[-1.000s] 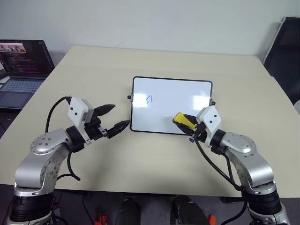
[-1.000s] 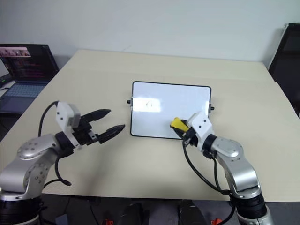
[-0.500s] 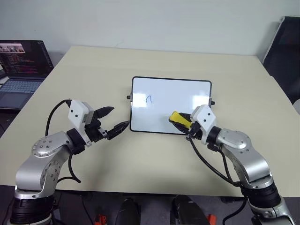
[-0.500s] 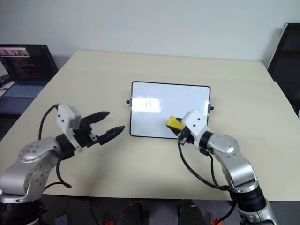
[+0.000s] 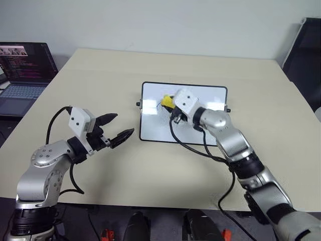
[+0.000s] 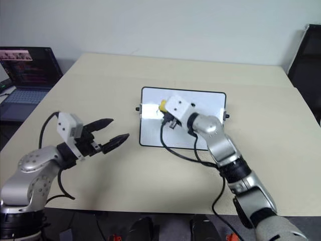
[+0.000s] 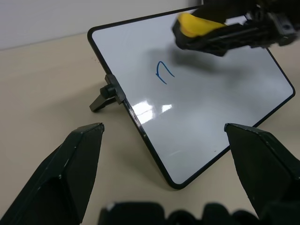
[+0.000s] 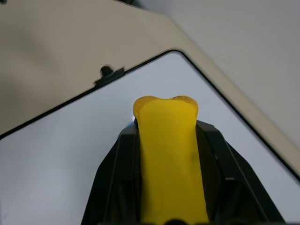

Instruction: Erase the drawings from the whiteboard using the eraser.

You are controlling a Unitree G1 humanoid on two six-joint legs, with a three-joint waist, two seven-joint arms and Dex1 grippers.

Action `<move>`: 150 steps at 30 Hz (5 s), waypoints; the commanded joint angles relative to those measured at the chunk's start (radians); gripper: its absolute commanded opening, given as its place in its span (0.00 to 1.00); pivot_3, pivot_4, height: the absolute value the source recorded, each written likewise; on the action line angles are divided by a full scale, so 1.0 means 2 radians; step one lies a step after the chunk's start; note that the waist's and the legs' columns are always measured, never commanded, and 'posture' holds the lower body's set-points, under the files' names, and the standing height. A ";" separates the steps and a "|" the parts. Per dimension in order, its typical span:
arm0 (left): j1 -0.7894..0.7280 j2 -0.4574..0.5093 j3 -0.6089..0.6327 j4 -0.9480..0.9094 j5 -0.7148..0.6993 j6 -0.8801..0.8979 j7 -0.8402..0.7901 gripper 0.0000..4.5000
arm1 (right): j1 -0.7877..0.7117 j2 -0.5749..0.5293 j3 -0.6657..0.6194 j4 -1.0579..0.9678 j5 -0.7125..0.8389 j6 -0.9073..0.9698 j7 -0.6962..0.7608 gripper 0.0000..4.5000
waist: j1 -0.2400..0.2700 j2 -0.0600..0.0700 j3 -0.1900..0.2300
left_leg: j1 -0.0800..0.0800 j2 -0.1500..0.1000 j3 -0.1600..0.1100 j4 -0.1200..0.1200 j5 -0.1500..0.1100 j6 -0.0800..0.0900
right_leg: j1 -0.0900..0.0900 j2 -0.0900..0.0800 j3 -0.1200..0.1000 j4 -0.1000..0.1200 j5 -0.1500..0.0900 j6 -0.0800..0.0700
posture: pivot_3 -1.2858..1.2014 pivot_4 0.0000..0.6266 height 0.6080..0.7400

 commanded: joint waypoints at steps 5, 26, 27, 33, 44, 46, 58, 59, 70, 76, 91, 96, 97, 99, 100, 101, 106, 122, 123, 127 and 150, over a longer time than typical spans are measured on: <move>0.001 -0.003 -0.003 -0.002 0.005 -0.022 -0.011 1.00 | -0.031 0.005 0.026 0.077 -0.036 -0.030 0.033 0.27 | 0.001 0.000 0.000 | 0.000 0.000 0.000 -0.001 0.000 0.000 | 0.000 0.000 0.000 0.000 0.001 -0.002 | 0.52 0.24 1.00; -0.006 -0.011 -0.015 0.003 0.008 -0.026 -0.016 1.00 | -0.027 0.011 0.059 0.074 -0.079 -0.014 0.098 0.27 | 0.000 0.000 0.000 | 0.000 0.000 -0.001 -0.001 0.000 0.000 | 0.000 0.000 -0.001 0.000 0.001 -0.001 | 0.52 0.24 1.00; -0.006 -0.011 -0.015 0.003 0.008 -0.026 -0.016 1.00 | -0.024 0.007 0.062 0.071 -0.082 -0.012 0.105 0.27 | 0.000 0.000 0.000 | 0.000 0.000 -0.001 -0.001 0.000 0.000 | 0.000 0.000 -0.001 0.000 0.001 -0.001 | 0.52 0.24 1.00; -0.009 -0.012 -0.019 0.002 0.008 -0.024 -0.015 1.00 | -0.059 0.004 0.028 0.120 -0.116 -0.047 -0.010 0.27 | 0.001 0.000 0.000 | 0.000 0.000 -0.001 0.001 0.000 0.000 | 0.000 0.000 -0.001 0.000 0.001 -0.001 | 0.52 0.24 1.00; -0.017 -0.013 -0.024 0.006 0.007 -0.024 -0.015 1.00 | -0.012 -0.032 0.067 0.074 -0.112 -0.023 0.111 0.27 | 0.001 0.000 0.000 | 0.000 0.000 -0.001 0.001 0.001 0.000 | 0.001 0.000 -0.001 0.000 0.001 -0.001 | 0.52 0.24 1.00; -0.019 -0.014 -0.025 0.006 0.007 -0.024 -0.015 1.00 | -0.016 -0.030 0.060 0.078 -0.120 -0.025 0.091 0.27 | 0.001 0.000 0.000 | 0.000 0.000 -0.001 0.001 0.001 0.000 | 0.000 0.000 -0.001 0.001 0.001 -0.001 | 0.52 0.24 1.00; -0.028 -0.012 -0.029 0.008 0.006 -0.021 -0.015 1.00 | -0.023 -0.041 0.054 0.096 -0.121 -0.026 0.072 0.27 | 0.001 0.000 0.000 | 0.001 0.000 -0.001 0.001 0.002 0.001 | 0.001 0.000 0.000 0.000 0.002 -0.003 | 0.52 0.24 1.00; -0.029 -0.012 -0.030 0.007 0.005 -0.020 -0.015 1.00 | -0.013 -0.044 0.064 0.080 -0.119 -0.024 0.098 0.27 | 0.001 0.000 0.000 | 0.001 0.000 -0.001 0.001 0.002 0.001 | 0.001 0.000 0.000 0.000 0.002 -0.003 | 0.52 0.24 1.00; -0.036 -0.012 -0.032 0.008 0.005 -0.018 -0.016 1.00 | -0.038 -0.041 0.035 0.112 -0.146 -0.033 0.013 0.27 | 0.001 0.000 0.000 | 0.001 0.000 -0.001 0.001 0.003 0.002 | 0.000 0.000 0.000 0.000 0.004 -0.003 | 0.52 0.24 1.00; -0.042 -0.012 -0.034 0.008 0.004 -0.016 -0.018 1.00 | -0.016 -0.045 0.022 0.076 -0.118 -0.024 0.031 0.27 | 0.002 0.000 0.000 | 0.001 -0.001 -0.001 0.002 0.003 0.002 | 0.000 0.000 0.000 0.000 0.004 -0.003 | 0.52 0.24 1.00; -0.131 -0.010 -0.110 -0.011 -0.006 0.005 -0.098 1.00 | 0.242 -0.032 -0.227 -0.412 0.051 0.269 0.005 0.27 | 0.010 0.000 0.000 | -0.003 0.000 -0.003 -0.002 0.001 -0.001 | -0.001 0.000 -0.003 0.000 0.001 -0.001 | 0.52 0.24 1.00; -0.187 -0.043 -0.159 0.037 -0.001 -0.012 -0.147 1.00 | 0.332 -0.047 -0.260 -0.477 0.043 0.346 -0.028 0.27 | 0.010 0.001 0.001 | -0.002 0.000 -0.003 -0.001 0.001 -0.002 | -0.001 0.000 -0.003 0.000 -0.001 0.000 | 0.52 0.24 1.00; -0.200 -0.051 -0.170 0.050 0.002 -0.019 -0.162 1.00 | 0.344 -0.047 -0.265 -0.481 0.042 0.355 -0.037 0.27 | 0.009 0.001 0.001 | -0.002 0.000 -0.003 -0.001 0.001 -0.001 | -0.001 0.000 -0.003 0.000 -0.001 0.000 | 0.52 0.24 1.00; -0.231 -0.070 -0.198 0.078 0.013 -0.038 -0.195 1.00 | 0.358 -0.046 -0.278 -0.470 0.035 0.360 -0.061 0.27 | 0.005 0.001 0.001 | -0.001 0.000 -0.003 0.000 0.001 -0.001 | 0.000 0.000 -0.002 0.000 -0.002 -0.003 | 0.52 0.24 1.00; -0.245 -0.079 -0.209 0.092 0.019 -0.048 -0.209 1.00 | 0.359 -0.045 -0.284 -0.461 0.036 0.360 -0.068 0.27 | 0.004 0.001 0.001 | -0.002 -0.001 -0.002 0.000 0.001 -0.001 | 0.000 0.000 -0.002 0.000 -0.002 -0.002 | 0.52 0.24 1.00; -0.258 -0.090 -0.219 0.106 0.024 -0.057 -0.220 1.00 | 0.357 -0.037 -0.295 -0.449 0.038 0.360 -0.080 0.27 | 0.004 0.001 0.001 | -0.002 -0.001 -0.002 0.000 0.001 -0.001 | 0.000 0.000 -0.002 0.000 -0.002 -0.002 | 0.52 0.24 1.00; -0.297 -0.135 -0.253 0.162 0.046 -0.085 -0.259 1.00 | 0.343 -0.031 -0.318 -0.389 0.050 0.352 -0.104 0.27 | 0.001 0.001 0.001 | -0.001 -0.001 -0.002 0.001 0.001 -0.001 | 0.000 0.000 -0.001 0.000 0.000 0.000 | 0.52 0.24 1.00; -0.325 -0.197 -0.273 0.232 0.100 -0.151 -0.275 1.00 | 0.281 -0.051 -0.352 -0.214 0.097 0.291 -0.129 0.47 | 0.001 0.002 0.001 | -0.002 -0.001 -0.002 0.000 0.001 -0.001 | 0.000 0.000 -0.001 0.000 0.000 0.001 | 0.52 0.24 1.00; -0.324 -0.196 -0.272 0.229 0.099 -0.150 -0.274 1.00 | 0.279 -0.053 -0.353 -0.206 0.099 0.287 -0.131 0.54 | 0.001 0.002 0.001 | -0.002 -0.001 -0.002 0.000 0.001 -0.001 | 0.000 0.000 -0.001 0.000 0.000 0.001 | 0.52 0.24 1.00; -0.317 -0.194 -0.268 0.219 0.099 -0.145 -0.269 1.00 | 0.276 -0.060 -0.353 -0.184 0.110 0.274 -0.130 0.85 | 0.002 0.002 0.001 | -0.002 -0.001 -0.002 0.000 0.001 -0.001 | 0.000 0.000 -0.001 0.000 0.000 0.001 | 0.52 0.24 1.00; 0.075 -0.198 0.027 -0.118 0.037 0.055 0.184 1.00 | 0.604 0.068 -0.267 -0.417 0.108 -0.057 -0.158 1.00 | 0.006 0.002 0.000 | 0.001 -0.001 -0.002 0.001 0.001 -0.001 | 0.002 -0.001 -0.002 -0.001 -0.002 -0.003 | 0.52 0.24 1.00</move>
